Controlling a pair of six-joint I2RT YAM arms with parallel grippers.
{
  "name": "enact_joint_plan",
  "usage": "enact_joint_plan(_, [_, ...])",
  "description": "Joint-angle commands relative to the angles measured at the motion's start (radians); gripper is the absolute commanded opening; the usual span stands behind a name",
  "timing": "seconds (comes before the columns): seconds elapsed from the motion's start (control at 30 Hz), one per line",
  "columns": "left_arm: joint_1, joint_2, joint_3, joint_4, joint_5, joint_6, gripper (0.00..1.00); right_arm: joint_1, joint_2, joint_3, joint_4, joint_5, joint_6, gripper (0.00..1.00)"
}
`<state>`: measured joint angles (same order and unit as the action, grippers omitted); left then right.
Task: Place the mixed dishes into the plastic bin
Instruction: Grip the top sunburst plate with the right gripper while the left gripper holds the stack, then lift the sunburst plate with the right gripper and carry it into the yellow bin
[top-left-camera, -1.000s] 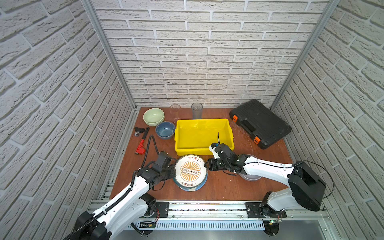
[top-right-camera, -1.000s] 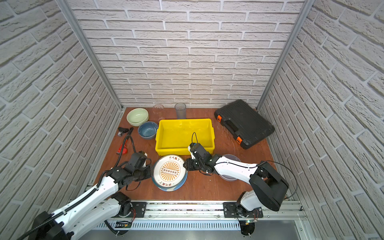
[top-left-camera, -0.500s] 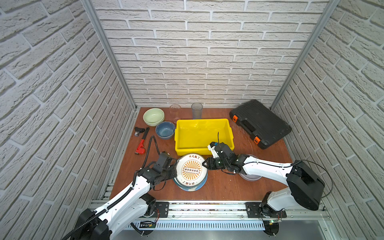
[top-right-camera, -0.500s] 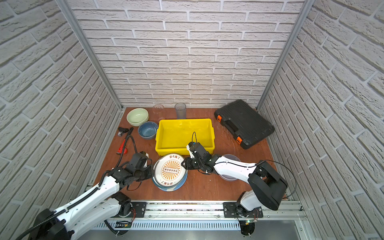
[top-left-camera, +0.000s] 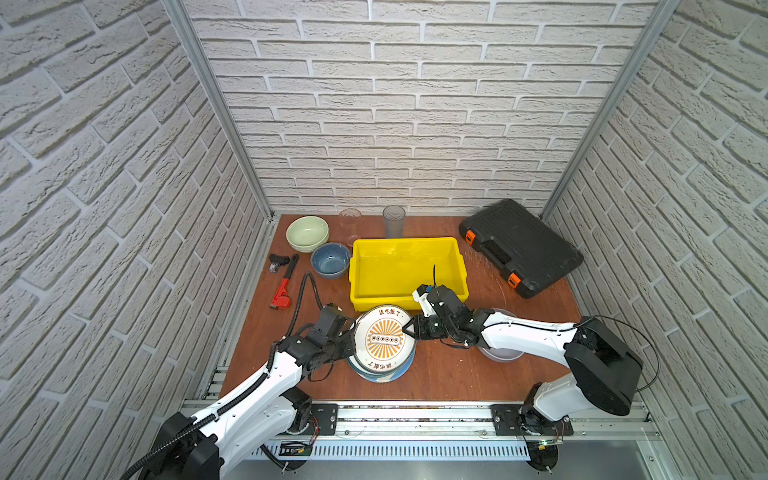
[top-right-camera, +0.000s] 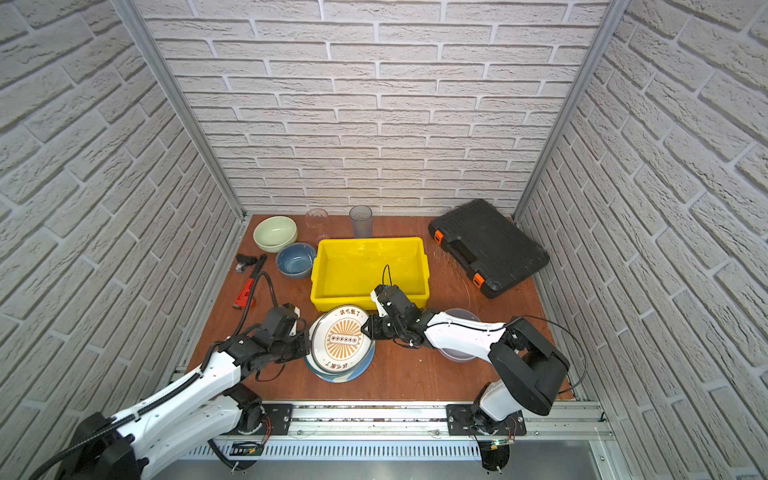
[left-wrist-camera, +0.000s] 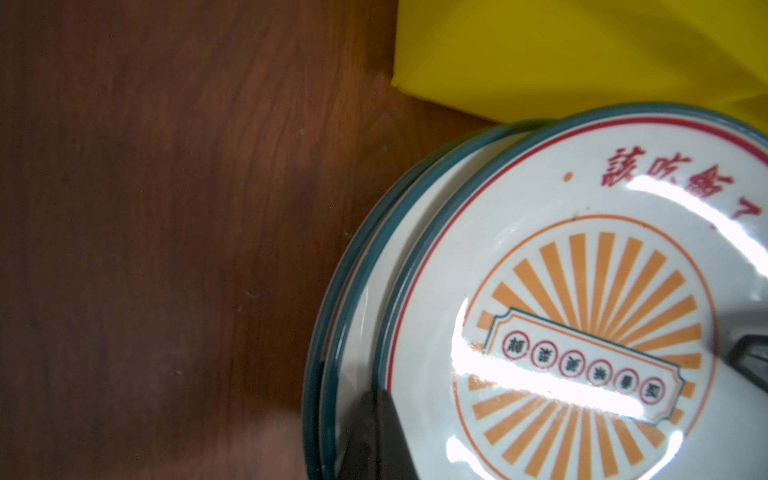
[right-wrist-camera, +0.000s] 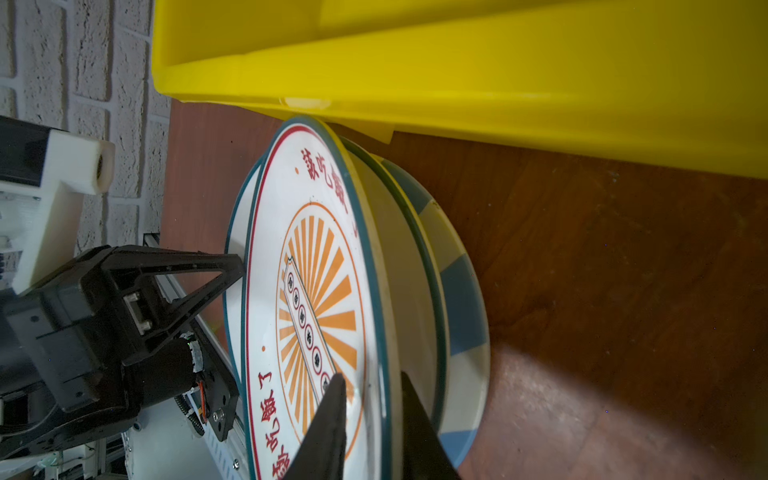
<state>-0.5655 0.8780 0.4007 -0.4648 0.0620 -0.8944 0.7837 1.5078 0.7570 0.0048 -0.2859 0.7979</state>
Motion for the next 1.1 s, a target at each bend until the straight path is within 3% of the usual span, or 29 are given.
enact_joint_plan(0.0, [-0.007, 0.001, -0.019, -0.008, 0.007, -0.007, 0.04, 0.008, -0.006, -0.009, 0.039, -0.013, 0.006, 0.18])
enact_joint_plan(0.27, [-0.005, -0.040, 0.033, -0.106, -0.018, 0.013, 0.07, 0.009, -0.051, -0.002, -0.026, 0.008, -0.002, 0.08])
enact_joint_plan(0.5, [-0.006, -0.062, 0.115, -0.207, -0.044, 0.036, 0.24, 0.009, -0.125, 0.022, -0.123, 0.042, -0.026, 0.07])
enact_joint_plan(0.77, [-0.006, -0.058, 0.195, -0.259, -0.063, 0.067, 0.35, 0.009, -0.224, 0.097, -0.271, 0.088, -0.067, 0.06])
enact_joint_plan(1.07, [-0.005, -0.027, 0.261, -0.274, -0.159, 0.094, 0.48, 0.009, -0.264, 0.276, -0.476, 0.181, -0.130, 0.06])
